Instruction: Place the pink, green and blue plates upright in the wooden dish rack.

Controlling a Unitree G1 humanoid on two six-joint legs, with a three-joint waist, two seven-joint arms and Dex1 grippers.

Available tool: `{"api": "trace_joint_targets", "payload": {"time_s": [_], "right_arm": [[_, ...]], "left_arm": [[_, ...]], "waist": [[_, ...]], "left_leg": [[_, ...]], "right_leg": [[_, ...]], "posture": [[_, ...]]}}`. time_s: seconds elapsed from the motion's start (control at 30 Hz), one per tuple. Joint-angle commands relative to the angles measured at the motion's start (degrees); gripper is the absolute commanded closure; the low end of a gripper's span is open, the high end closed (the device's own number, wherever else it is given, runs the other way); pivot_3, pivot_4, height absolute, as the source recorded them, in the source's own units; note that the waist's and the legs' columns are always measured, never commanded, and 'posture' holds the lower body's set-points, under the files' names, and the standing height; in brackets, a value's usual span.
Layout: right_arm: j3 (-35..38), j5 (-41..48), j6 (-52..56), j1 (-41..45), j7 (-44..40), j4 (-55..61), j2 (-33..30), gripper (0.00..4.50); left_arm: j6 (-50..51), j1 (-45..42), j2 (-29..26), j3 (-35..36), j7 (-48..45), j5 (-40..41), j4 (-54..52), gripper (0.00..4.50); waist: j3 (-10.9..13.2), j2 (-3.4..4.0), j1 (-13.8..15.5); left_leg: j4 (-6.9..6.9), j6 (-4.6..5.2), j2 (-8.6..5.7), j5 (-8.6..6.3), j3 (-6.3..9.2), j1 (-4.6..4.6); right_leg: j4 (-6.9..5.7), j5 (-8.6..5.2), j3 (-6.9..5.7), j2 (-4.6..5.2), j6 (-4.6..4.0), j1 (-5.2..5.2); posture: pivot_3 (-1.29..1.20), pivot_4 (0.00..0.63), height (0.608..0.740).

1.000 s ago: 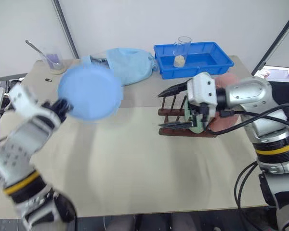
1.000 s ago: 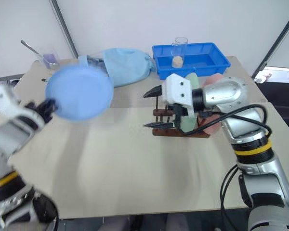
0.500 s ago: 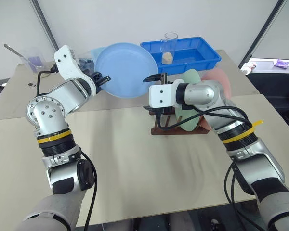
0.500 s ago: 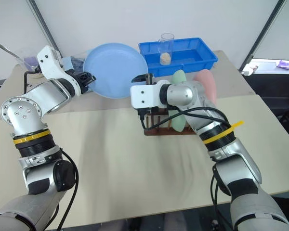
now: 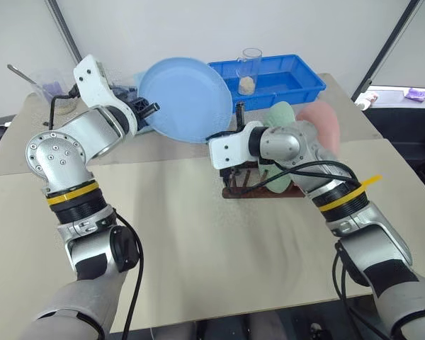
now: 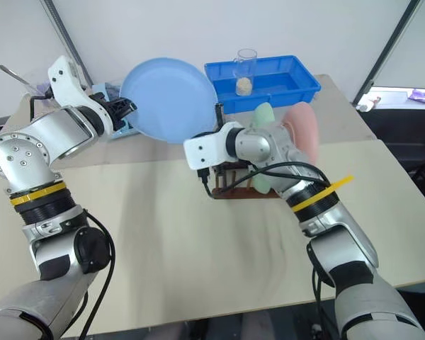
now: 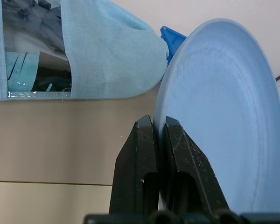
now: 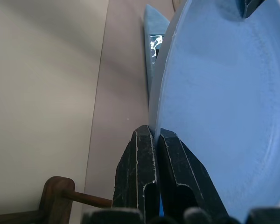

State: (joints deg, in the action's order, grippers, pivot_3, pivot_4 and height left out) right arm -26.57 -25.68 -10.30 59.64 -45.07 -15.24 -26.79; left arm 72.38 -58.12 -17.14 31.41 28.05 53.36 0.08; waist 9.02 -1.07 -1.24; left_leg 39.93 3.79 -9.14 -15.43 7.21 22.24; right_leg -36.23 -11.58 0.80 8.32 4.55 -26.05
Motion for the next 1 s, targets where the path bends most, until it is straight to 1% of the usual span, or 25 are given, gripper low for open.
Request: {"api": "trace_joint_targets", "payload": {"time_s": [0.03,0.1,0.17,0.2,0.23,0.27,0.3,0.4,0.5,0.6,0.73,0.87,0.93,1.0], "right_arm": [[3.0,0.6,-1.5,1.7,2.1,1.5,-0.2,4.48],[3.4,0.9,-2.0,1.6,2.1,1.6,-0.3,4.48],[3.9,1.3,-2.3,1.6,2.0,2.0,-0.6,4.48],[4.2,1.5,-2.5,1.5,1.9,2.3,-0.8,4.48],[4.4,1.7,-2.6,1.6,1.8,2.5,-0.9,4.5],[4.6,1.9,-2.6,1.5,1.6,2.8,-0.9,4.5],[4.9,2.2,-2.6,1.5,1.5,3.2,-0.9,4.5],[6.3,4.2,-2.7,1.6,1.4,4.5,-0.7,4.5],[8.1,7.1,-2.3,1.5,0.9,5.3,-0.1,4.5],[11.9,14.9,0.1,0.6,-1.7,6.3,1.2,4.5],[16.5,26.2,3.9,-0.6,-4.8,10.2,2.9,4.5],[22.4,40.1,16.8,-1.8,-6.8,15.6,4.4,4.5],[25.2,46.1,23.9,-2.8,-6.8,18.1,4.0,4.5],[27.4,51.3,30.8,-4.2,-6.0,21.4,3.1,4.5]], "left_arm": [[1.5,-1.3,-0.8,0.7,-1.1,0.4,0.3,4.5],[1.3,-0.9,-3.0,-0.7,-5.4,0.3,0.2,4.5],[0.0,0.9,-7.2,-3.0,-14.2,0.7,-1.1,4.5],[-1.6,2.3,-10.3,-4.6,-20.4,0.4,-1.7,4.5],[-3.9,3.8,-13.5,-6.2,-26.4,-0.6,-2.1,3.74],[-5.4,5.0,-15.8,-6.7,-31.1,-0.8,-1.6,3.46],[-7.1,6.1,-18.3,-6.5,-36.3,-0.5,-0.6,2.98],[-18.0,10.4,-25.5,-6.2,-51.1,-4.5,3.0,1.57],[-25.9,12.3,-29.3,-6.7,-59.7,-7.9,7.1,0.36],[-32.9,14.8,-32.4,-9.3,-68.5,-12.3,10.9,0.36],[-41.5,21.1,-34.5,-14.6,-79.1,-18.4,10.7,0.36],[-48.1,26.0,-34.4,-18.2,-86.1,-22.2,10.0,0.36],[-50.6,27.8,-33.8,-19.4,-88.4,-23.1,8.6,0.36],[-50.9,29.1,-33.1,-19.8,-89.7,-22.9,6.7,0.36]], "waist": [[0.0,0.0,0.0],[0.0,0.0,-0.1],[0.0,0.0,-0.4],[0.0,0.0,-0.7],[0.0,0.01,-1.2],[0.0,0.01,-1.4],[0.0,0.01,-1.5],[0.0,0.02,-2.0],[0.0,0.02,-2.4],[0.0,0.03,-2.4],[0.0,0.05,-2.3],[0.0,0.05,-2.2],[0.0,0.06,-2.1],[0.0,0.06,-1.7]], "left_leg": [[0.0,0.0,0.0,0.0,0.0,0.0],[0.0,0.0,0.0,0.0,0.0,0.0],[0.0,0.0,0.0,0.0,0.0,0.02],[0.0,0.0,0.0,0.0,0.0,0.02],[-0.03,0.0,0.0,0.0,0.0,0.01],[-0.06,0.0,0.0,0.0,0.0,0.0],[-0.05,0.0,-0.01,0.0,0.0,-0.01],[-0.09,-0.01,-0.01,0.0,0.0,-0.03],[-0.12,-0.02,0.0,-0.01,0.0,-0.07],[-0.12,-0.02,0.0,-0.01,0.0,-0.09],[-0.14,-0.01,-0.01,-0.02,0.03,-0.09],[-0.14,0.0,0.0,-0.03,0.08,-0.03],[-0.14,0.0,0.02,-0.03,0.08,-0.01],[-0.15,0.02,0.02,-0.03,0.08,-0.02]], "right_leg": [[0.0,0.0,0.0,0.0,0.0,0.0],[0.0,0.0,0.0,0.0,0.0,0.0],[-0.03,0.0,0.0,0.0,0.0,-0.03],[-0.07,0.0,0.0,0.0,0.0,-0.05],[-0.12,0.0,0.01,0.0,-0.01,-0.06],[-0.37,0.01,0.0,0.0,-0.02,-0.07],[-0.52,0.02,0.0,0.01,-0.03,-0.11],[-0.5,0.03,-0.02,-0.02,-0.06,-0.16],[-0.49,0.05,-0.04,-0.04,-0.09,-0.16],[-0.46,0.06,-0.05,-0.04,-0.11,-0.12],[-0.44,0.08,-0.06,-0.02,-0.13,-0.09],[-0.45,0.1,-0.1,-0.02,-0.17,-0.14],[-0.46,0.11,-0.1,-0.03,-0.18,-0.15],[-0.46,0.11,-0.1,-0.03,-0.18,-0.15]], "posture": [[0.0,0.15,0.74],[0.0,0.15,0.74],[0.0,0.15,0.74],[0.0,0.15,0.74],[0.0,0.15,0.74],[0.0,0.15,0.74],[0.0,0.15,0.74],[0.0,0.15,0.74],[0.0,0.15,0.74],[0.0,0.15,0.74],[0.0,0.15,0.74],[0.0,0.15,0.74],[0.0,0.15,0.74],[0.0,0.15,0.74]]}}
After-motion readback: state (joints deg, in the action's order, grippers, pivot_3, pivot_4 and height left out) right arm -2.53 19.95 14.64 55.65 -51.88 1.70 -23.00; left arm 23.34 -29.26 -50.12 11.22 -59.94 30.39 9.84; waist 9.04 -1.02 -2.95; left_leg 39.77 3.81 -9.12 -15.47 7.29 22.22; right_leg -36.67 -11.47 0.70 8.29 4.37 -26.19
